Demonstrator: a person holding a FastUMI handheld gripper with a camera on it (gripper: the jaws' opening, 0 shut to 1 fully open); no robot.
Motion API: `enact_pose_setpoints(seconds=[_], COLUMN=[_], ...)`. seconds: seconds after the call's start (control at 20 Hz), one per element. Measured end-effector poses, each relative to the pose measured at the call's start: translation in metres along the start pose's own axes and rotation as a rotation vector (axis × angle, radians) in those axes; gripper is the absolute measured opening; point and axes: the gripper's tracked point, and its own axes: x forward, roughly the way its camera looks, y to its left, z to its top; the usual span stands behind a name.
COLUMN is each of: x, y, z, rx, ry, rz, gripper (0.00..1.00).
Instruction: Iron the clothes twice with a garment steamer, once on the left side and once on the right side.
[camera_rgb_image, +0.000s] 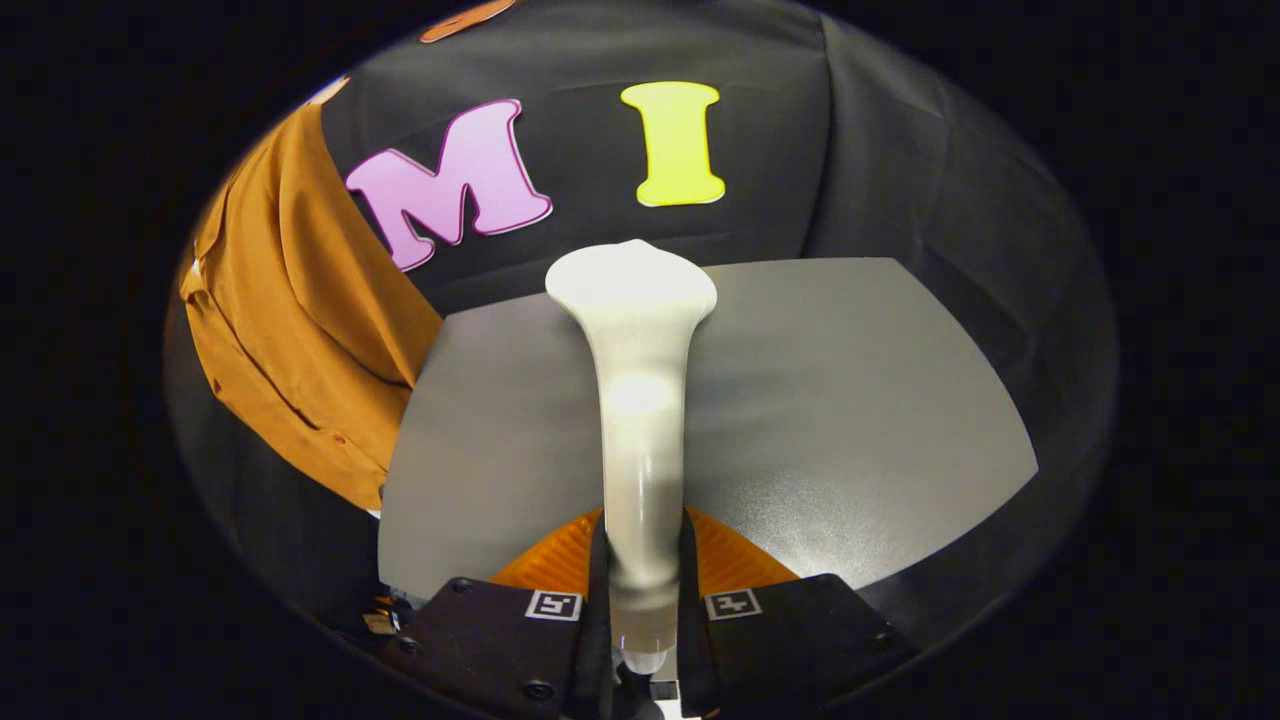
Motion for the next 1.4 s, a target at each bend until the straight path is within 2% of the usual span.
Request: enact_pose_setpoints(seconds=[0.4,0.7,1.05,1.4], x=[-0.055,-0.104,-0.149,-0.143], y=[-0.001,0.032,0.124,0.212], z=[0.017,0.023,0.021,0.012], rx=[0.050,0.024,-0.001,-0.038], ry=[-0.173,-0.306,-0.503,-0.567], rz=[-0.034,-0.044,-0.046,0.021], gripper=[0.30,0.30,0.29,0.29])
